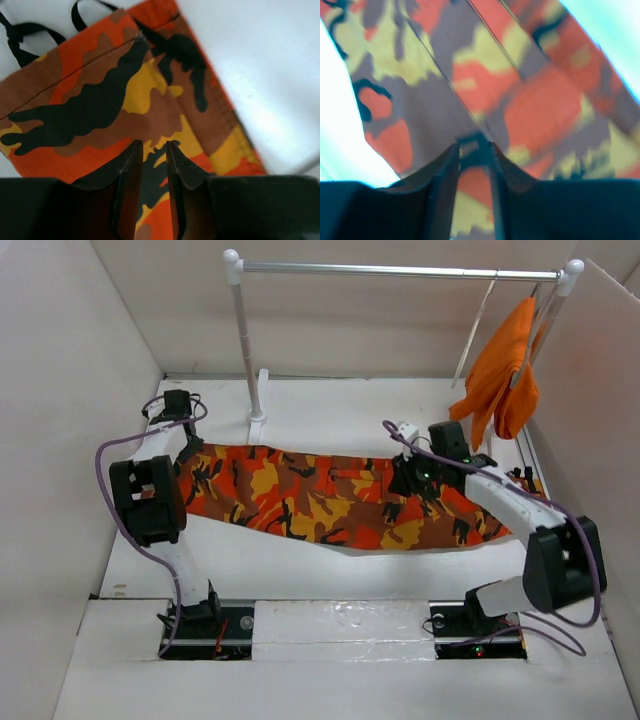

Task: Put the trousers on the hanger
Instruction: Fold the trousers at the center of the board.

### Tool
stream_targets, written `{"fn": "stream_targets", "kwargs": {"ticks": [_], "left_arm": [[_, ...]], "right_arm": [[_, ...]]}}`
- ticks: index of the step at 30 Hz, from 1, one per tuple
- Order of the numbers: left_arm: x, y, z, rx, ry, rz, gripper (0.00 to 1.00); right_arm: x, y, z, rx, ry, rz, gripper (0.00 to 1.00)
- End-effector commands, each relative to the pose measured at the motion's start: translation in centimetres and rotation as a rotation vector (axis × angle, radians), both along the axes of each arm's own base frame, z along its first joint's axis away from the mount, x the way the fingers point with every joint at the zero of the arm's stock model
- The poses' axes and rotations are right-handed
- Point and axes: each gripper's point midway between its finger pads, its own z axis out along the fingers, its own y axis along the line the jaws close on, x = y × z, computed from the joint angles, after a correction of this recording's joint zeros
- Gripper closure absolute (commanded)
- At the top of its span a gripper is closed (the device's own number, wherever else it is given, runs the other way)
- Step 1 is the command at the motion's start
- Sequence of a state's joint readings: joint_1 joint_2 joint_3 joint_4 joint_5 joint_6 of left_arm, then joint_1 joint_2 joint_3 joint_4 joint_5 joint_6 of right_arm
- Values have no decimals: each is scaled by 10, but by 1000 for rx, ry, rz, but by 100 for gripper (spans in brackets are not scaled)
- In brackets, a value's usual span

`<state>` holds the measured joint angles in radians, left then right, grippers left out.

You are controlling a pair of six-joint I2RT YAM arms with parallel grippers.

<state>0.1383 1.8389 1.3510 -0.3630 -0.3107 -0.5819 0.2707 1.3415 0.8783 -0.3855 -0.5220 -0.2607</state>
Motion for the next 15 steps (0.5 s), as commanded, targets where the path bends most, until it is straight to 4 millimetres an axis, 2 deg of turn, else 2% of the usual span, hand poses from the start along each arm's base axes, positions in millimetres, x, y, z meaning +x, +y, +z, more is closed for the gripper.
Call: {"fn": "stream_targets", "kwargs": {"ticks": [1,2,4,5,6,7,8,9,11,12,15], "left_arm": [[10,8,20,25,-9,-50,77],[13,6,12,23,16,-85,73],[21,1,10,1,30,-127,70],[20,-2,-2,-10,75,-165,67],[24,-6,-3,-33,78,-190,67],[22,-8,-8,-40,101,-202,66],[21,-8,-14,-42,116,-208,65],[20,-10,-18,-50,121,-215,65],[20,-11,-21,-58,122,-220,61],[20,-12,-23,-64,127,-228,61],[19,-15,-30,-77,143,-238,59]], "right_arm": [[24,49,9,40,-49,188,63],[38,68,27,67,-107,255,62],[44,98,23,87,-99,333,59],[46,110,1,84,-37,375,58],[63,123,13,96,-70,390,57],[69,131,11,96,-65,398,57],[75,134,-12,82,-11,396,56],[89,140,-3,89,-40,397,55],[97,143,-17,73,-7,390,55],[101,140,-33,66,28,385,55],[112,140,-40,66,35,369,54]]}}
